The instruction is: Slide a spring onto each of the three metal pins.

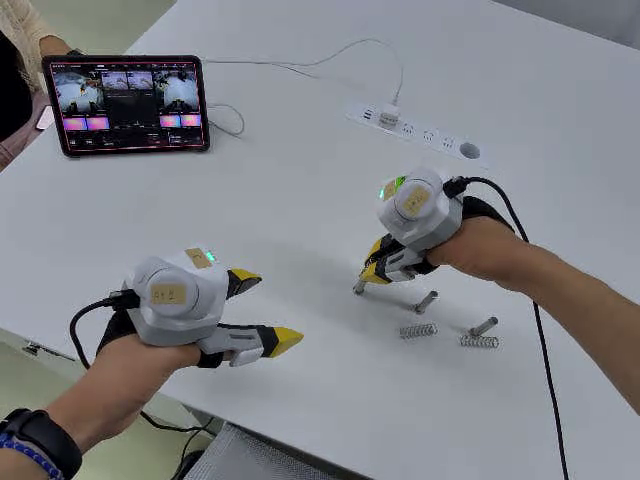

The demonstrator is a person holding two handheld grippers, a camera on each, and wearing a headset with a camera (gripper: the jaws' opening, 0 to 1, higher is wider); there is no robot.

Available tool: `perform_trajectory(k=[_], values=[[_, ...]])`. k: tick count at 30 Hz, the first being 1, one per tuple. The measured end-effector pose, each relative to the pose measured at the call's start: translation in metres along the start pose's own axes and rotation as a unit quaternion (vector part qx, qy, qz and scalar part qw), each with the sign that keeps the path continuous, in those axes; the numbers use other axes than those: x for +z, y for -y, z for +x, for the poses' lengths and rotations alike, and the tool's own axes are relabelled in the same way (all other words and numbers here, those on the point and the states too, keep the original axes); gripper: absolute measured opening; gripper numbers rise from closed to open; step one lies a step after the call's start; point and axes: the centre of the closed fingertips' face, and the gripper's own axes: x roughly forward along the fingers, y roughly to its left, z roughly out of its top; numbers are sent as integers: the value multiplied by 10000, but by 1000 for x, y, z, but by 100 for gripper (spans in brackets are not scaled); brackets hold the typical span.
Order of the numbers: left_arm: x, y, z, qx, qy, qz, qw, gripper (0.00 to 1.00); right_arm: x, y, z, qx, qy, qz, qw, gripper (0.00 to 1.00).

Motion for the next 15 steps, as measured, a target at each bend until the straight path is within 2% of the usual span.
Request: perform_trajectory(k=[15], values=[[-2, -6, -5, 90, 17, -77, 9999, 59, -4, -1, 18, 51, -115, -105, 9999, 13]])
